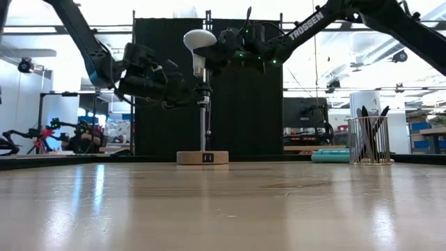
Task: Screw lightbulb
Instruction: Insert the light bulb into the table lamp
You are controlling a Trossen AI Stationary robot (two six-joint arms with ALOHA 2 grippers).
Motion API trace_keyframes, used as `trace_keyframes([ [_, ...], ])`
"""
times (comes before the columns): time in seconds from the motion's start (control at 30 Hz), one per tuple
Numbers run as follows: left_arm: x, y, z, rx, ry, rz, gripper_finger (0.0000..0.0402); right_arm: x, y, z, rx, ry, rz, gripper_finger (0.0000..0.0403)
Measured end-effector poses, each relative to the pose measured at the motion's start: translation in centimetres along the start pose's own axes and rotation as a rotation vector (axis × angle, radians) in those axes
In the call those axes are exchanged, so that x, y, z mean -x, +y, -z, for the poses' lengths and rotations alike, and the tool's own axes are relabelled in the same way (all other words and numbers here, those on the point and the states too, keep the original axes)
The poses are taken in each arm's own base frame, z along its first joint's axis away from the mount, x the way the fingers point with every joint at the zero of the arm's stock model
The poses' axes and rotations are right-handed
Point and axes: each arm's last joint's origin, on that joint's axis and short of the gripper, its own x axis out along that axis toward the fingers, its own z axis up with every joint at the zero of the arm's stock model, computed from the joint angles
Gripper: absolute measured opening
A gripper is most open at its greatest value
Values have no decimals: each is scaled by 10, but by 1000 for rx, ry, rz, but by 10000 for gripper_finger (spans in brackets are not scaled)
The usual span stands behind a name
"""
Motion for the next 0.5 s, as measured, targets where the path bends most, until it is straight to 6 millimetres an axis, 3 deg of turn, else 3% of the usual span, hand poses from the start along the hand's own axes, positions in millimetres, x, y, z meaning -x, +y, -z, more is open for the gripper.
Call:
trace_keyframes([
  [0.5, -13, -7, 6, -10, -35, 42, 209, 9, -6, -2, 26, 8, -128, 201],
])
